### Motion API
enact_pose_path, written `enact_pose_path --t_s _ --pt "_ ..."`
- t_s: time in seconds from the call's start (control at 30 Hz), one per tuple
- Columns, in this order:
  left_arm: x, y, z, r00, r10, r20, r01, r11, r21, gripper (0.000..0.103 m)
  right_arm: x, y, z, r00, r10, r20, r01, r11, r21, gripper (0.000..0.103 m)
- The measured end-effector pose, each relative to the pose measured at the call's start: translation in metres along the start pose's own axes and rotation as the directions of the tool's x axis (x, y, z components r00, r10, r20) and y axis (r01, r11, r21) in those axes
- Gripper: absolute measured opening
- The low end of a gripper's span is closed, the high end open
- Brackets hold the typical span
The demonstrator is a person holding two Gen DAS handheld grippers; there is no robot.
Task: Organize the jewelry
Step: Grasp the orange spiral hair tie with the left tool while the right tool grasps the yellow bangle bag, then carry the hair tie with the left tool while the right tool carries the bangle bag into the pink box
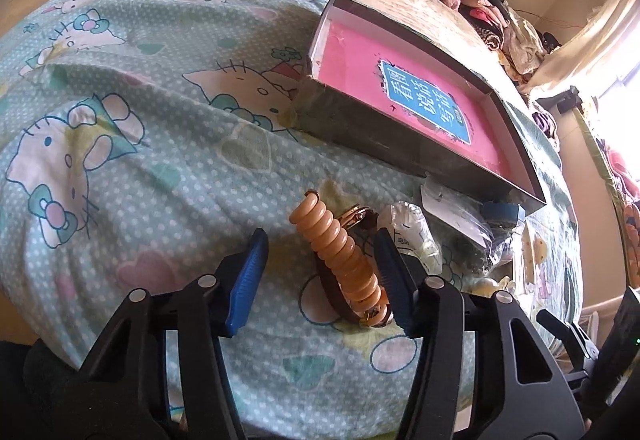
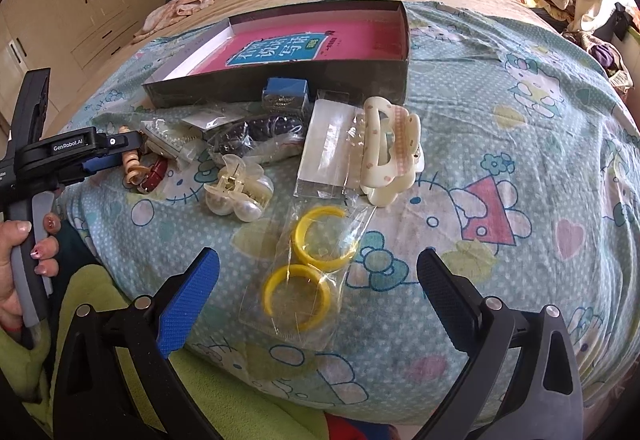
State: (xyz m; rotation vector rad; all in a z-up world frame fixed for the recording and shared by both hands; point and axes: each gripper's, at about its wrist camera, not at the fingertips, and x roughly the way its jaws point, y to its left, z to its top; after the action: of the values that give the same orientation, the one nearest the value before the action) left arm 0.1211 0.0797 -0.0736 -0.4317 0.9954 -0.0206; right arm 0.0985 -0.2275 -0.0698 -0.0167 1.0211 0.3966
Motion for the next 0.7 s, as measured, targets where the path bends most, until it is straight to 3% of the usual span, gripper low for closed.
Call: enact_pose_path --t_s 0.17,0.3,0.37,0.7 --pt "0.002 -0.001 0.003 1.000 -0.010 0.011 0.009 1.000 0.019 0.027 0.016 -0.005 0.000 0.999 0.003 -0.044 -0.002 1.000 0.019 0.081" --pt "0.000 -0.005 0.005 1.000 -0.007 0.025 0.006 0.999 0.038 0.024 0.020 -0.006 0.002 1.000 -0.012 -0.026 0.012 1.000 0.005 0.069" --pt "-0.004 -0.004 0.006 0.999 -0.011 0.033 0.010 0.999 0.038 0.020 0.020 -0.007 0.002 1.000 0.002 -0.019 -0.002 1.000 0.002 0.051" --pt "-0.030 -0.005 0.018 0.996 -0.016 0.092 0.011 0.999 0.051 0.014 0.001 -0.008 0.005 0.997 0.065 0.045 -0.064 0.998 -0.023 0.043"
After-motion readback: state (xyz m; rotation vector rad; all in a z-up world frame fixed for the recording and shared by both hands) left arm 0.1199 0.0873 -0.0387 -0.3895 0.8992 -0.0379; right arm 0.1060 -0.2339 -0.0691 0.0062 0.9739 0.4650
